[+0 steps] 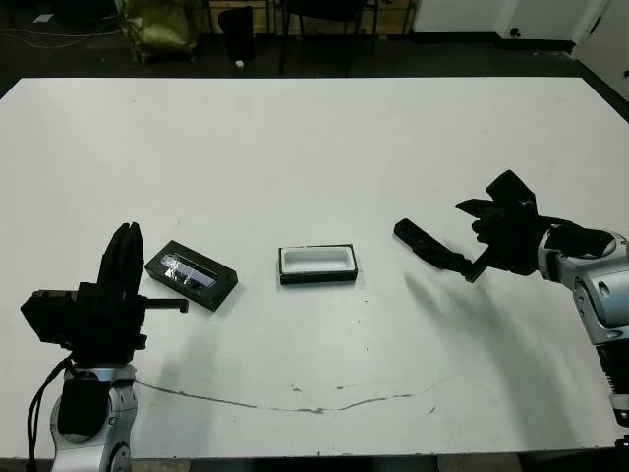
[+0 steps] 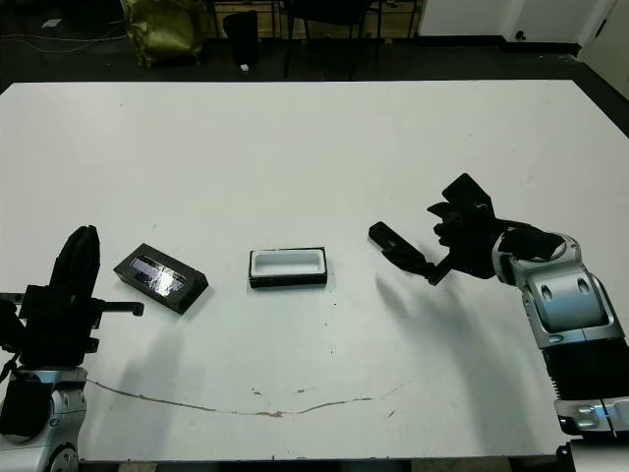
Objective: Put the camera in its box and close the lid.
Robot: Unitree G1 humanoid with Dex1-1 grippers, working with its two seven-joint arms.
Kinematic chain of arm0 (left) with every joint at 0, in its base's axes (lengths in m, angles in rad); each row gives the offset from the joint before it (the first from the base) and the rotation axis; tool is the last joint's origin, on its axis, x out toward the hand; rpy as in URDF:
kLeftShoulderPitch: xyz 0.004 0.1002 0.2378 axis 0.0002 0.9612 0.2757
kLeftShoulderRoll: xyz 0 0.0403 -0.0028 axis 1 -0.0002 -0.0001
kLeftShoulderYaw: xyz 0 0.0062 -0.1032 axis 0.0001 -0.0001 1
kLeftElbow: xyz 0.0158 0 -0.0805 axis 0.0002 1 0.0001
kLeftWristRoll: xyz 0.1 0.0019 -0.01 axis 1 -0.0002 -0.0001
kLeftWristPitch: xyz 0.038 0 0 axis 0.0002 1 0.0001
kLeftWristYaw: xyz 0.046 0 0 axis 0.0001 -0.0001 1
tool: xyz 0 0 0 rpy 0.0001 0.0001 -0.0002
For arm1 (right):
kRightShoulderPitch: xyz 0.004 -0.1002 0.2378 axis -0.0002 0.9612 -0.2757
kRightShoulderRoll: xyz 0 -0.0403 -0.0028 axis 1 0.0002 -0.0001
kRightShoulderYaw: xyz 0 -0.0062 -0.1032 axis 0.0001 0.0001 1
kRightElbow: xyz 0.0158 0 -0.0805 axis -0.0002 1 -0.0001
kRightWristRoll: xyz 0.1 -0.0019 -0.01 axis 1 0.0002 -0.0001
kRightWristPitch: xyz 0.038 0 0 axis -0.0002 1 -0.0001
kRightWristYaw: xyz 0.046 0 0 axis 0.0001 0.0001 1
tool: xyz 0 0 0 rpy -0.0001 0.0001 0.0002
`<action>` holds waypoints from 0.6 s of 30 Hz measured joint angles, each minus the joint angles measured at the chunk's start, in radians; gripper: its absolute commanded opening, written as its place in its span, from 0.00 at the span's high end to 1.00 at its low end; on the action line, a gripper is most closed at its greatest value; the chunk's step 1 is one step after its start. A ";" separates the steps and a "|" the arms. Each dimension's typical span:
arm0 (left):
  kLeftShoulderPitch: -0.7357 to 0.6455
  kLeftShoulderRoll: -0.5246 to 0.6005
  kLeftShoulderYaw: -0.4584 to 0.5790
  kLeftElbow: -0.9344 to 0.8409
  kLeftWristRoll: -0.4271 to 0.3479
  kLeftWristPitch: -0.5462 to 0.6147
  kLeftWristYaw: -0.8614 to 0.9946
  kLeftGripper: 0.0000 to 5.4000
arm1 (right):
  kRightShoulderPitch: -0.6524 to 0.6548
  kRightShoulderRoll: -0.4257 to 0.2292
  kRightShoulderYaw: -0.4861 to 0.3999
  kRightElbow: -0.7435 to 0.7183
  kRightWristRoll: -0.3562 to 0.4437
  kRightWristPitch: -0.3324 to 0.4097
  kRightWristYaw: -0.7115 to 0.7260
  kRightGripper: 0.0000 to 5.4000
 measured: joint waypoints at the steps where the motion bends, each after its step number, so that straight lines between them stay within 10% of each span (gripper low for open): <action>1: 0.000 0.000 0.000 -0.001 0.000 0.001 0.000 1.00 | 0.000 0.000 0.002 0.000 -0.005 -0.008 0.001 0.00; 18: -0.002 0.000 0.000 0.017 -0.008 -0.018 -0.008 1.00 | -0.002 0.008 0.044 0.063 -0.044 -0.017 0.006 0.00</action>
